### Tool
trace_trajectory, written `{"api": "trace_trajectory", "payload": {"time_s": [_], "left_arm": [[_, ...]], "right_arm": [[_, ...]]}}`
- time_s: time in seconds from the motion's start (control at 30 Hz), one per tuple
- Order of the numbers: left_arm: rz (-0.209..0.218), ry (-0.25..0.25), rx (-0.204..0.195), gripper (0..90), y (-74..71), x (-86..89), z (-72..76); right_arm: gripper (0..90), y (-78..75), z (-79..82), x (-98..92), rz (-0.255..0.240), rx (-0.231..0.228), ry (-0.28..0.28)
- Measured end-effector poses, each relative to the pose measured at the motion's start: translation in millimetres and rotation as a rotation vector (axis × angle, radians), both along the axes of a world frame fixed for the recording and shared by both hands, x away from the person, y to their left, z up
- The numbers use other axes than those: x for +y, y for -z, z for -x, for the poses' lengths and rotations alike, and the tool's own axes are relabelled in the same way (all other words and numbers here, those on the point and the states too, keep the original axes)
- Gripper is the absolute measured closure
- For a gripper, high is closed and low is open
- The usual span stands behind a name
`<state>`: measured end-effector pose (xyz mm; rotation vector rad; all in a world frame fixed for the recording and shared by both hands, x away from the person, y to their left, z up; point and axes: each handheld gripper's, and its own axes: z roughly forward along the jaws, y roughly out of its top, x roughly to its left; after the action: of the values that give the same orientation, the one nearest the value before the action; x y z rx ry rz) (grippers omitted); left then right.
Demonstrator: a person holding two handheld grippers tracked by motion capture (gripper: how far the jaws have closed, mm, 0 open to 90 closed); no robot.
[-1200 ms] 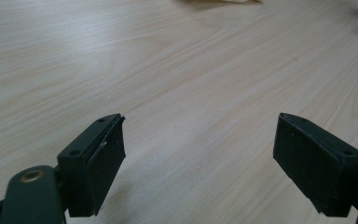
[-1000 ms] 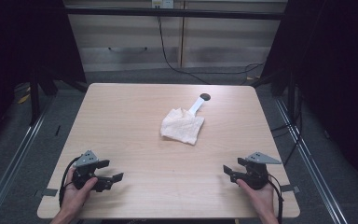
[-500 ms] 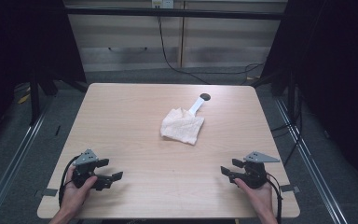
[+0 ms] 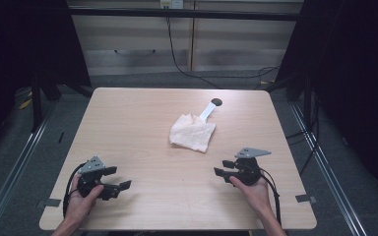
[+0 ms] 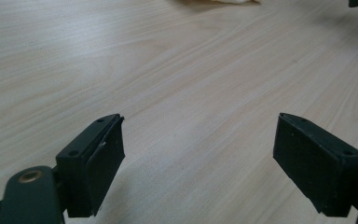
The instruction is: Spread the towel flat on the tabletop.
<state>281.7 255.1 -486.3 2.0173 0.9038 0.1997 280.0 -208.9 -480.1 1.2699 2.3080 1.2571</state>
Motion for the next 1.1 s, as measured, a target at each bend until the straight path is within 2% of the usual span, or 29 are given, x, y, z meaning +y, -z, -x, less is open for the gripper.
{"api": "trace_trajectory", "payload": {"time_s": [0.2, 0.23, 0.27, 0.37, 0.43, 0.5, 0.6, 0.67, 0.73, 0.8, 0.9, 0.93, 0.97, 1.07, 1.1], "left_arm": [[-0.003, -0.001, 0.001, 16.0, 0.3, 0.4, -0.5], [-0.003, -0.001, 0.001, 16.0, 0.3, 0.4, -0.5], [-0.005, 0.000, 0.003, 16.1, 0.8, 0.2, -0.9], [-0.006, 0.000, 0.003, 16.1, 0.8, 0.0, -0.7], [-0.004, 0.001, 0.002, 16.0, 0.9, 0.1, -0.7], [-0.003, -0.001, 0.004, 16.0, 0.6, 0.5, -0.5], [-0.006, -0.004, 0.006, 16.1, 1.5, 1.3, -0.8], [-0.001, 0.001, 0.007, 16.0, 1.7, 1.3, -1.1], [-0.002, 0.000, 0.007, 16.0, 1.7, 1.2, -1.1], [-0.004, 0.000, 0.010, 16.0, 2.2, 0.3, -1.1], [-0.005, -0.001, 0.011, 16.0, 2.1, 0.0, -0.8], [-0.006, 0.001, 0.008, 16.0, 1.9, 0.0, -0.7], [-0.006, 0.003, 0.006, 16.0, 1.6, -0.3, 0.2], [0.002, 0.003, 0.009, 16.2, 1.7, -0.4, 0.7], [-0.005, 0.005, 0.009, 16.2, 2.3, -0.7, 0.4]], "right_arm": [[46.3, -4.4, -23.6, 14.9, -0.008, 0.016, -0.029], [46.3, -4.4, -23.6, 14.9, -0.008, 0.016, -0.029], [44.2, -6.8, -33.0, 17.7, -0.010, 0.013, -0.034], [42.5, -9.8, -42.3, 20.5, -0.015, 0.009, -0.026], [41.2, -13.0, -54.3, 25.1, -0.016, 0.009, -0.036], [41.3, -13.8, -56.9, 27.2, -0.016, 0.015, -0.035], [41.1, -21.3, -68.0, 33.7, 0.022, 0.000, -0.054], [40.1, -28.0, -74.6, 33.5, 0.004, 0.007, -0.050], [40.0, -32.4, -79.7, 33.5, 0.005, -0.005, -0.044], [40.0, -37.6, -93.9, 34.8, 0.012, -0.018, -0.043], [39.8, -34.7, -107.1, 36.9, 0.026, -0.008, -0.032], [39.8, -34.7, -107.1, 36.9, 0.026, -0.008, -0.032], [37.7, -29.7, -113.3, 38.6, 0.028, 0.006, -0.025], [35.0, -22.3, -117.2, 40.6, 0.017, 0.024, -0.006], [35.0, -15.0, -121.1, 44.4, 0.038, 0.029, -0.009]]}}
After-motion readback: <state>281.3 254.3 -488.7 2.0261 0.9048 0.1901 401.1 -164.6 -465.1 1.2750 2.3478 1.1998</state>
